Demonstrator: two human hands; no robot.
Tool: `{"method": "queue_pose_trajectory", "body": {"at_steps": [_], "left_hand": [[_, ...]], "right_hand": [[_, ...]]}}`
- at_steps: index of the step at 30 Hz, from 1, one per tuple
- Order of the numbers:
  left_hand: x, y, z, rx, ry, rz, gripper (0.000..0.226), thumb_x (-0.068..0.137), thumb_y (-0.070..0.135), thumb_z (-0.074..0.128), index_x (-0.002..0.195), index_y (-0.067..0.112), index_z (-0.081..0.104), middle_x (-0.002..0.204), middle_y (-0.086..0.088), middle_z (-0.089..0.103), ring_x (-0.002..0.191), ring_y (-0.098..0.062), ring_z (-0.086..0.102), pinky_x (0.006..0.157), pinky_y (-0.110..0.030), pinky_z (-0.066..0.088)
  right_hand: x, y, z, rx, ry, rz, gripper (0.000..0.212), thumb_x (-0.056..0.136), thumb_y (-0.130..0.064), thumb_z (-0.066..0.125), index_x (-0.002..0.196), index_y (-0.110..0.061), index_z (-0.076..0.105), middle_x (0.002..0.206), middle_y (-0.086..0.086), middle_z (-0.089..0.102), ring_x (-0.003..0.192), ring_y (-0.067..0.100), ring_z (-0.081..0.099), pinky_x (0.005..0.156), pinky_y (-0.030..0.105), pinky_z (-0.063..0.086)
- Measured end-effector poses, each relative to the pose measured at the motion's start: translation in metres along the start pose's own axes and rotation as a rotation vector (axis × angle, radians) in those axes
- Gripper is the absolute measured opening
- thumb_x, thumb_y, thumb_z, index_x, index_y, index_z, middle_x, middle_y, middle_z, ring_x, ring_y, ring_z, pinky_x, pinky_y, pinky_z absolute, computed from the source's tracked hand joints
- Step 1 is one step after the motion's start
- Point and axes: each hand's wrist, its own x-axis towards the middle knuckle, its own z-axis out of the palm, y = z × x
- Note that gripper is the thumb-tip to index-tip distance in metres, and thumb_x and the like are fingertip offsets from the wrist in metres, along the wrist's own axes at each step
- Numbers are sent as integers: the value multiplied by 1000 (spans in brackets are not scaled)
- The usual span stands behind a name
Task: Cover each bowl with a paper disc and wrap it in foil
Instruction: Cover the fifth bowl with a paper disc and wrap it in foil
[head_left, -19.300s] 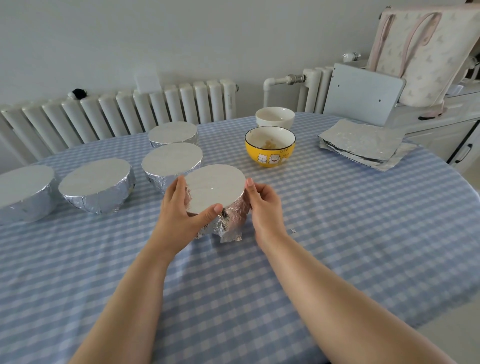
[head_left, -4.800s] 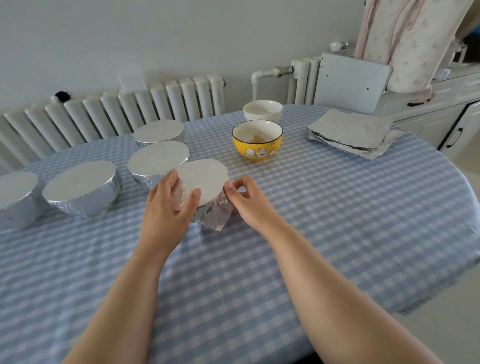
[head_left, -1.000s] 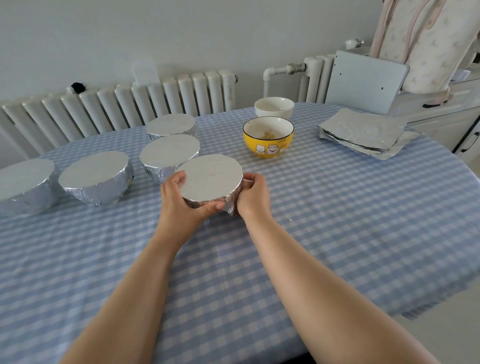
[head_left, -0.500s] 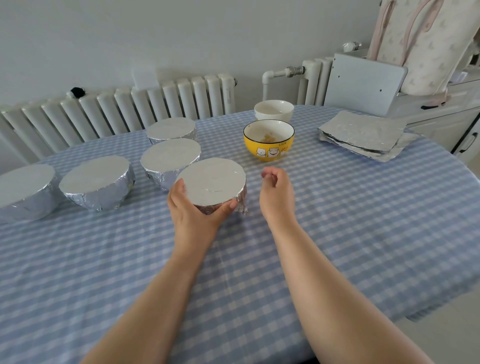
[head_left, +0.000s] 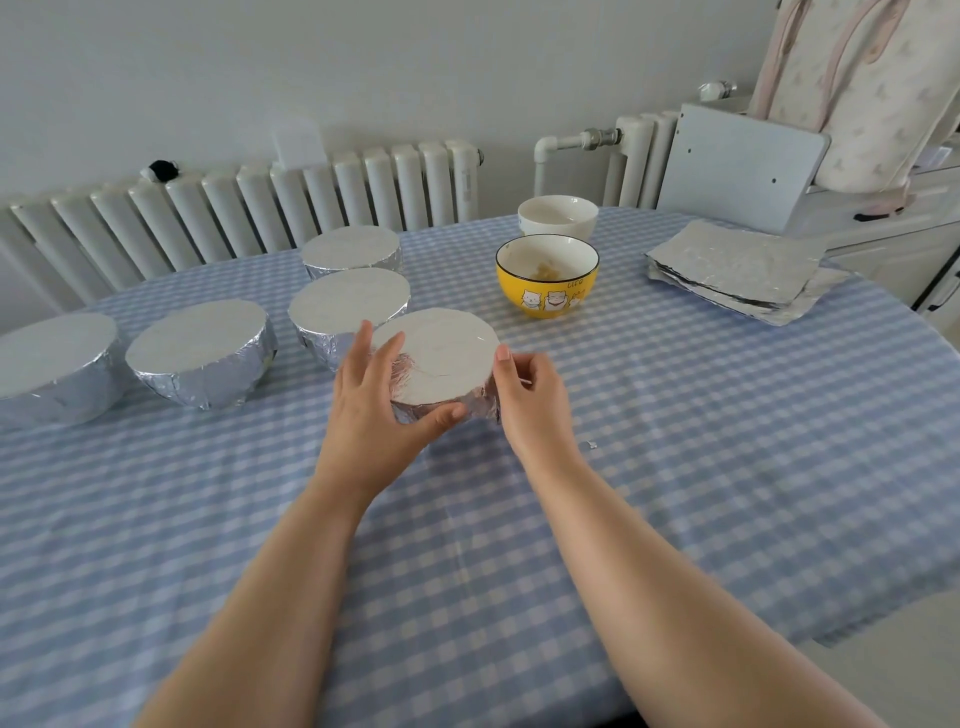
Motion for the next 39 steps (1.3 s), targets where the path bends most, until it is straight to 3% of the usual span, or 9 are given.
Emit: {"method": "queue_pose_trajectory", "body": {"at_steps": [6, 10, 14, 21, 27, 39], "left_hand": [[-1, 2, 2, -62, -16, -58, 117, 58, 73, 67, 154, 22, 25, 163, 9, 7, 149, -12, 14, 119, -37, 25], [0, 0, 3, -116, 8, -98, 117, 57, 70, 69, 154, 22, 24, 161, 8, 12, 147, -7, 17, 116, -29, 25], [0, -1, 4, -199, 36, -125, 117, 55, 69, 69, 153, 21, 27, 160, 6, 15, 146, -6, 19, 115, -26, 25], [2, -3, 10, -169, 81, -102, 104, 68, 51, 81, 152, 21, 29, 160, 3, 16, 147, -7, 18, 111, -21, 22], [0, 1, 11, -187, 80, -111, 114, 57, 67, 71, 152, 20, 29, 160, 2, 17, 146, -9, 19, 117, -28, 24], [-1, 5, 12, -143, 93, -92, 117, 56, 71, 68, 152, 19, 28, 158, 3, 19, 146, -14, 22, 119, -36, 26]], "right_hand": [[-4, 2, 6, -7, 36, 9, 27, 101, -46, 45, 102, -21, 53, 90, -15, 58, 80, -3, 55, 61, 10, 40], [-7, 3, 11, 178, 45, 47, 32, 98, -48, 49, 98, -18, 60, 93, -7, 67, 87, 4, 64, 72, 18, 49], [-11, 0, 14, 339, 7, 37, 26, 95, -39, 62, 103, -14, 64, 89, -9, 71, 74, -12, 64, 61, 5, 45], [-6, 3, 19, 408, 88, 120, 19, 96, -33, 62, 101, -15, 67, 86, -10, 70, 75, -4, 65, 57, 3, 43], [-2, 4, 25, 452, 162, 168, 16, 97, -30, 61, 97, -15, 67, 91, -3, 71, 79, 4, 65, 59, 8, 46], [11, 9, 29, 391, 257, 193, 9, 99, -19, 56, 94, -19, 64, 95, -1, 70, 85, 11, 65, 74, 22, 53]]}}
